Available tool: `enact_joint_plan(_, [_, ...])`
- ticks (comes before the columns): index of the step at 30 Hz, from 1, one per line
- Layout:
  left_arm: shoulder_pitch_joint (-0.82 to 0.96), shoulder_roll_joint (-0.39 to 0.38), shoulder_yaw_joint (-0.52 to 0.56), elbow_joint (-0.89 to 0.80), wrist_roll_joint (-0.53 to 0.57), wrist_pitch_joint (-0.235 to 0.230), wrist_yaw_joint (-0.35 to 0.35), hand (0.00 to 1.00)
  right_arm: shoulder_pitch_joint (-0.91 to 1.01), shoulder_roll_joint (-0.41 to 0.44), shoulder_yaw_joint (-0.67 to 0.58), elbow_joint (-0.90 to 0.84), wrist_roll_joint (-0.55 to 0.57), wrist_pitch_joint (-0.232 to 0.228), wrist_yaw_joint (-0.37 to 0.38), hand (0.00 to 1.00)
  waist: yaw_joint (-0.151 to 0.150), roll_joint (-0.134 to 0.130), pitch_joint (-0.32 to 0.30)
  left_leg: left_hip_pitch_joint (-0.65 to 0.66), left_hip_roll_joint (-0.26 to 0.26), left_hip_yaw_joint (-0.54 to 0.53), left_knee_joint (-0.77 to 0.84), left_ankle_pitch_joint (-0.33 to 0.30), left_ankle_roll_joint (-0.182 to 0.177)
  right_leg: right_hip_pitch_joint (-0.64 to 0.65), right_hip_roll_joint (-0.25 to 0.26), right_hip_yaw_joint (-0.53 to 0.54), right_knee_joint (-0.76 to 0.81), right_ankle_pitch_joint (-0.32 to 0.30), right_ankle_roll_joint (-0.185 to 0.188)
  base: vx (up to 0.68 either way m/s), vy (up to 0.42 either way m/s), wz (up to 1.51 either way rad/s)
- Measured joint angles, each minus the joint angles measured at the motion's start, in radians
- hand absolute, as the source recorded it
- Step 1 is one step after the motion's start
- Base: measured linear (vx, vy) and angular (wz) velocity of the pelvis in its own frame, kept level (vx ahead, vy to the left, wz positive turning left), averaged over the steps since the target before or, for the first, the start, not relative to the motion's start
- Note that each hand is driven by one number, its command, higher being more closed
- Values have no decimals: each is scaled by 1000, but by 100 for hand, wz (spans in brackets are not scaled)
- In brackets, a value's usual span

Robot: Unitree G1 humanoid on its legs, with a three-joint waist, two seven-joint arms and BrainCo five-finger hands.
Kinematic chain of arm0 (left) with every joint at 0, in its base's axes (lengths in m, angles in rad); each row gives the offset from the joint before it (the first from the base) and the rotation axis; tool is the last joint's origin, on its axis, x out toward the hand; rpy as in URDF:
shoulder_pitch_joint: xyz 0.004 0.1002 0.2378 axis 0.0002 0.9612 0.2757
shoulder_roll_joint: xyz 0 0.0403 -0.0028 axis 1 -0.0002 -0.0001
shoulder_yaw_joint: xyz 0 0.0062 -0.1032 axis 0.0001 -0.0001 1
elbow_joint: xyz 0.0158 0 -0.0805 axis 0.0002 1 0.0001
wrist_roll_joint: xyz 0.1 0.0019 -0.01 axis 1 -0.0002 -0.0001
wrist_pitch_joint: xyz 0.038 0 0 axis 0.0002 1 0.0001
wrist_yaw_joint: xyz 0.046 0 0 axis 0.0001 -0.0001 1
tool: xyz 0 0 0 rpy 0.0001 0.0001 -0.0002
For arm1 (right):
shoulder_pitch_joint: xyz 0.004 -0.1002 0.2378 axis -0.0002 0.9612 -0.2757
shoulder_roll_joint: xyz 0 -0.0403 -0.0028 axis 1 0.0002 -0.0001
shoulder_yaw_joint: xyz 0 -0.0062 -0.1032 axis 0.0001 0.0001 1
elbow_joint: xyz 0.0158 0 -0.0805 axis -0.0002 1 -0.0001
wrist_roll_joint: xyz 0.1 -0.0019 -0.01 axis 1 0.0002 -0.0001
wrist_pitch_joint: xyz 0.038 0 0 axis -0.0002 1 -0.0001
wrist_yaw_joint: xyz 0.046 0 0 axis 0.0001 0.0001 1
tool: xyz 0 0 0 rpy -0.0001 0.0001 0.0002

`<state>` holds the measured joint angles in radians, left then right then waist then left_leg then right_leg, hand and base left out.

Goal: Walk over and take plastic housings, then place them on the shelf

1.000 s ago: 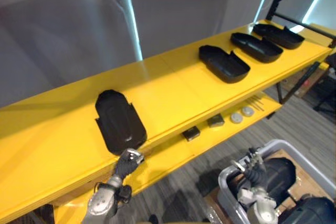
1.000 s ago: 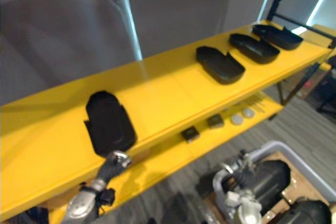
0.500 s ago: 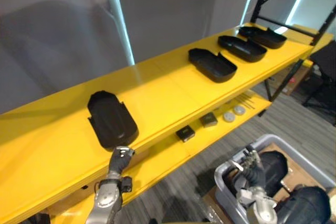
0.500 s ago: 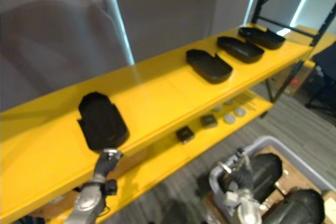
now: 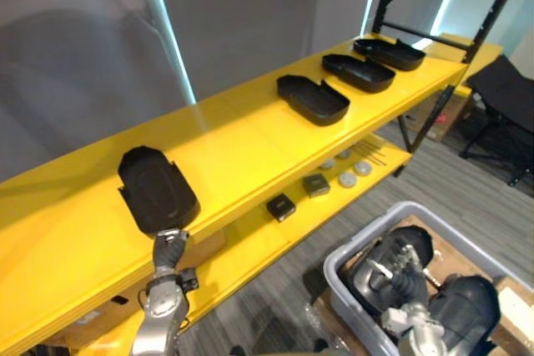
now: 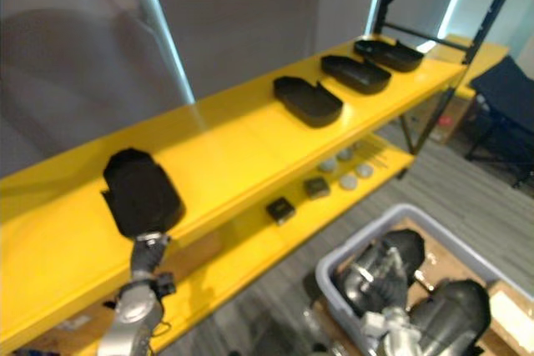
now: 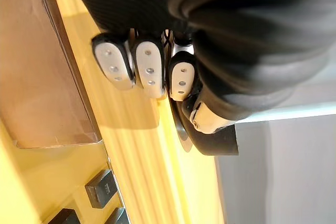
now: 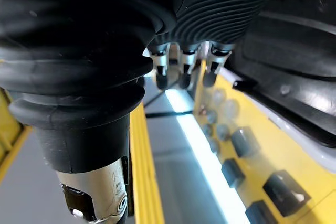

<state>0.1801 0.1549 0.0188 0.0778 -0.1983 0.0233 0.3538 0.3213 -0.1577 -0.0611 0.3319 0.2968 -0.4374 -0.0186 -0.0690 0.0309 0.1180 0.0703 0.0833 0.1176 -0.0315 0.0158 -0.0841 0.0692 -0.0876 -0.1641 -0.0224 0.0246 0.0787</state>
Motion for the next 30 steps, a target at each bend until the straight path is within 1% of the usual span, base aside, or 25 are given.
enact_joint_plan(5, [-4,-8,20,-3,-18,0,16,100,10,-1,-8,-13,-21,1,15,0,0,14,12,-1,4,2,3,1,-1,-18,3,2,33,-13,-10,-6,-9,-2])
enact_joint_plan(7, [4,-10,32,-24,-31,0,17,100,18,0,-23,-32,-36,2,19,0,0,16,17,-1,5,3,4,1,-1,-21,3,3,39,-14,-10,0,0,0])
enact_joint_plan(8, [18,-16,52,-58,-35,-10,17,100,29,0,-29,-64,-36,2,21,0,0,16,26,-2,5,3,4,1,-1,-25,2,4,45,-16,-11,0,0,0])
enact_joint_plan(9, [19,-15,96,-100,-35,-43,21,100,39,0,-38,-89,-37,2,23,0,1,16,32,-3,4,3,5,1,-1,-29,2,5,50,-16,-11,0,0,0])
enact_joint_plan(10, [19,-14,123,-126,-35,-60,24,100,44,0,-42,-95,-37,2,23,0,1,16,32,-5,4,3,5,1,-1,-31,2,5,52,-17,-11,0,0,0])
enact_joint_plan(11, [19,-5,175,-184,-35,-99,26,100,52,0,-48,-103,-36,2,23,0,1,18,33,-5,3,3,5,1,-1,-32,0,5,55,-19,-11,0,0,0])
enact_joint_plan(12, [18,0,195,-213,-34,-121,25,100,56,0,-51,-106,-36,2,23,0,1,18,33,-4,2,3,4,1,-1,-32,-1,5,57,-20,-11,0,0,0])
enact_joint_plan(13, [19,4,225,-284,-27,-165,21,100,71,0,-57,-121,-36,2,23,0,1,23,32,-3,-1,2,4,0,1,-33,-2,4,64,-24,-12,19,8,3])
enact_joint_plan(15, [23,5,232,-338,-28,-194,13,100,78,0,-63,-134,-36,2,24,0,2,27,30,-3,-6,1,4,0,2,-33,-6,4,66,-26,-13,30,21,3])
enact_joint_plan(16, [40,4,232,-387,-27,-212,-4,100,78,0,-65,-137,-36,2,24,0,2,32,29,-3,-8,1,5,0,3,-33,-13,3,66,-27,-11,40,41,2])
enact_joint_plan(17, [47,3,231,-397,-27,-219,-9,100,79,0,-65,-138,-36,2,24,0,1,32,29,-3,-8,1,5,-1,4,-33,-15,3,66,-28,-10,35,35,2])
enact_joint_plan(20, [63,1,232,-416,-27,-222,-16,100,88,4,-66,-172,-36,2,24,0,2,36,30,-3,-16,-1,6,-2,10,-33,-16,0,69,-35,-5,43,13,4])
enact_joint_plan(22, [64,1,232,-417,-28,-206,-22,100,85,8,-66,-173,-36,2,24,0,2,33,35,-2,-18,-2,8,-5,13,-32,-17,-1,76,-40,-3,16,5,1])
enact_joint_plan(24, [64,1,232,-419,-28,-173,-23,100,85,16,-66,-173,-36,2,24,0,2,28,45,-1,-21,-2,10,-7,14,-32,-20,-2,77,-42,-1,15,6,0])
enact_joint_plan(27, [62,1,231,-419,-29,-148,-25,100,85,19,-66,-174,-36,4,23,0,1,23,62,-4,-26,-2,25,-17,20,-30,-27,-2,81,-44,3,6,11,0])
enact_joint_plan(29, [58,1,231,-419,-30,-131,-41,100,86,21,-66,-174,-36,5,22,0,1,18,67,-5,-30,-2,33,-24,23,-27,-32,-2,81,-45,4,24,34,0])
enact_joint_plan(30, [55,1,231,-419,-30,-108,-59,100,86,21,-66,-174,-36,5,22,0,1,16,69,-6,-32,-2,42,-31,25,-24,-34,-1,81,-45,5,0,0,0])
